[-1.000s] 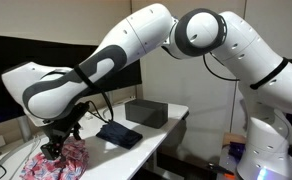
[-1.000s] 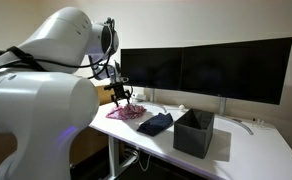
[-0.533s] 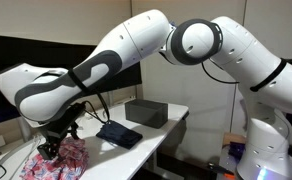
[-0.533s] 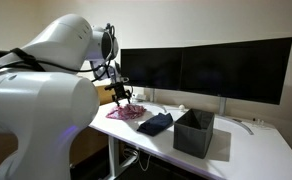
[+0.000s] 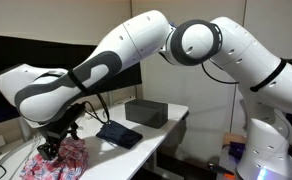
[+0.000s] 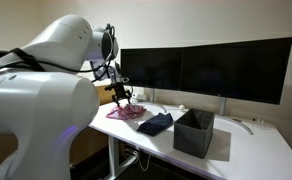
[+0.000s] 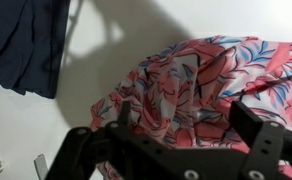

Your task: Put the left cloth in the box

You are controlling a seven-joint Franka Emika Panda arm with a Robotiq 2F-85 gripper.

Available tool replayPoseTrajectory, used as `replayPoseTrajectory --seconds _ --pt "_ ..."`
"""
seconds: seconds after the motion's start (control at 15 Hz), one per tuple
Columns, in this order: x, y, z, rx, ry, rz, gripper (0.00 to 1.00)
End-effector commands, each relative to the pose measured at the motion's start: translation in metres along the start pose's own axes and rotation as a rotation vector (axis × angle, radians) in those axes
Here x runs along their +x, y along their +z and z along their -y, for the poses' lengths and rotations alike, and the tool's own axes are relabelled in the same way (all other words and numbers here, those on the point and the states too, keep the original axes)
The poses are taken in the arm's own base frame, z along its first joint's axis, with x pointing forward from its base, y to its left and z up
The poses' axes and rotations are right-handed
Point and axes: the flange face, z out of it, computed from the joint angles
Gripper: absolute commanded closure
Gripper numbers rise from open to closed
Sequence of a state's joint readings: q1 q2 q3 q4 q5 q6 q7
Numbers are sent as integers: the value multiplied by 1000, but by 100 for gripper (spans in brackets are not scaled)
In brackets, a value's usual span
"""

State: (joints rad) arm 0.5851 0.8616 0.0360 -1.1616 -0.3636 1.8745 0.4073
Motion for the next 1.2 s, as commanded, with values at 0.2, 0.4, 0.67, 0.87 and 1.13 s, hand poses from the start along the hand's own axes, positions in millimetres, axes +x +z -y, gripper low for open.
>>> replayPoseTrajectory --seconds 0.2,0.4,0.67,0.87,1.13 --pt "0 8 17 -10 -17 6 0" --pt "0 16 32 9 -42 9 0" --pt "0 27 41 15 -54 21 0" --pt "4 33 37 23 -46 28 0" --pt "10 42 21 20 -25 35 0"
